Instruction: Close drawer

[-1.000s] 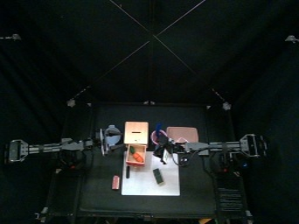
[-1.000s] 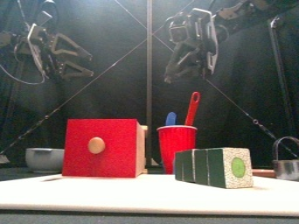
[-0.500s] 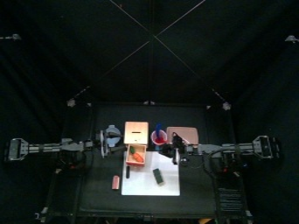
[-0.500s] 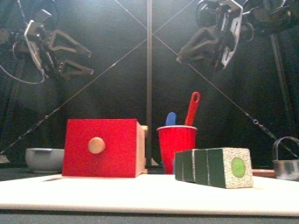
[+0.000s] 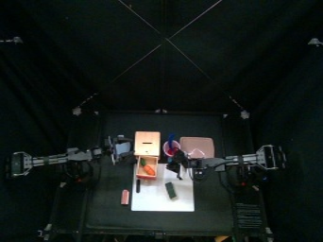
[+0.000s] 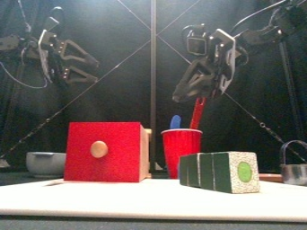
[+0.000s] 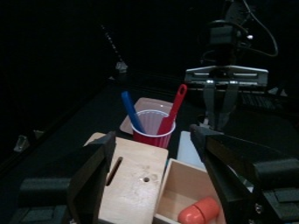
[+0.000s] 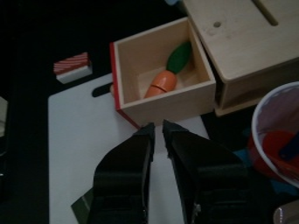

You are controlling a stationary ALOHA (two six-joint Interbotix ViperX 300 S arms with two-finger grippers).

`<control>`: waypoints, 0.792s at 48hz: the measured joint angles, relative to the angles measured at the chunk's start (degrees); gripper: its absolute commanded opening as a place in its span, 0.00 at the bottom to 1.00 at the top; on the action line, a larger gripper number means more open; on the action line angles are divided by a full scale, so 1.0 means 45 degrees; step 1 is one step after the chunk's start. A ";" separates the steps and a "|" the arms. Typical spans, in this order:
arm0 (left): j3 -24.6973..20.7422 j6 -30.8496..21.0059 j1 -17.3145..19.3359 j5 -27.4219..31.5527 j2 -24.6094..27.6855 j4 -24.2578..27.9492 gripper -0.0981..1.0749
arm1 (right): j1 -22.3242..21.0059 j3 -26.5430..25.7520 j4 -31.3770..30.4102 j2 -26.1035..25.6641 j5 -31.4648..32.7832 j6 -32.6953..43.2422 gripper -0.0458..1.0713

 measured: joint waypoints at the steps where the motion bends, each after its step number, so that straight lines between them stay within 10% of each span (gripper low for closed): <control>1: 0.0000 -0.0020 0.0039 0.0020 0.0039 0.0000 0.93 | 0.0000 -0.0078 -0.0020 0.0156 0.0039 0.0000 0.56; 38: 0.0098 0.0000 0.0312 0.0020 0.0137 0.0215 0.93 | -0.0254 -0.2832 -0.1582 0.3379 0.1797 0.0039 0.56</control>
